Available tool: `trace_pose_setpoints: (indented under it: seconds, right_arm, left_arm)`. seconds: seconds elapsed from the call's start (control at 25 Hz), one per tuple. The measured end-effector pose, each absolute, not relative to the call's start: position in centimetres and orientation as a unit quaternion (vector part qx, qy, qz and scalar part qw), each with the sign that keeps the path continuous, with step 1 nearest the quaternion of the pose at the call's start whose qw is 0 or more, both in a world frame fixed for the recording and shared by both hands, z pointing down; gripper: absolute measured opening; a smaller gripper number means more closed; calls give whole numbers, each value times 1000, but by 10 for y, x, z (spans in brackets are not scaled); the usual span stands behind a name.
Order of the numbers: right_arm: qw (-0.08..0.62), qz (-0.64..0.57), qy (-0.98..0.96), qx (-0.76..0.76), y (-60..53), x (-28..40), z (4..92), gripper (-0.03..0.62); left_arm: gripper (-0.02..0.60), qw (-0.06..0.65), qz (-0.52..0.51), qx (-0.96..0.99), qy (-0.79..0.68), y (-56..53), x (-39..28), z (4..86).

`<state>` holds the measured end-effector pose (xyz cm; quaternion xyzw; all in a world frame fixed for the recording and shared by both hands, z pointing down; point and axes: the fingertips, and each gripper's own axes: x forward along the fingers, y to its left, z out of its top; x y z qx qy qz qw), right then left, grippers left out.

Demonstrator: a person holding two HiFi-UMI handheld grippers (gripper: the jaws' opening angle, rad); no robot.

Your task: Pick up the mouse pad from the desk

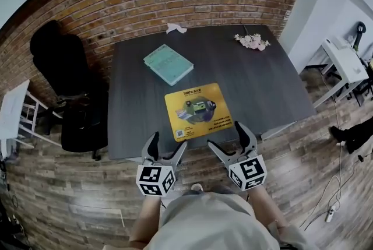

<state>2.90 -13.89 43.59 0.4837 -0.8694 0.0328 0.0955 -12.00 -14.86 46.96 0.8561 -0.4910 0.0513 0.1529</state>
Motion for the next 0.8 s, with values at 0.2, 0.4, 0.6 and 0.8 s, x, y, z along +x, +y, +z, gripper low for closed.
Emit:
trace_pose_setpoints:
  seconds: [0.2,0.4,0.6,0.8]
  right_arm:
    - [113,47,-862,491,-150,38,451,419]
    - [124,48,-861,491,-172,43,458,419]
    - [124,49,-866,482,-206,47,464,419]
    - [139,48,-873,466,-247,52,475,419]
  left_arm:
    - [403,176,58,849,-495,-163,-129,489]
    - [403,191,69,838,-506,-180,-136,505]
    - [403,195,82,832,-512,-207,-136,521]
    - [403,197,91,825,-522,-244,-132,532]
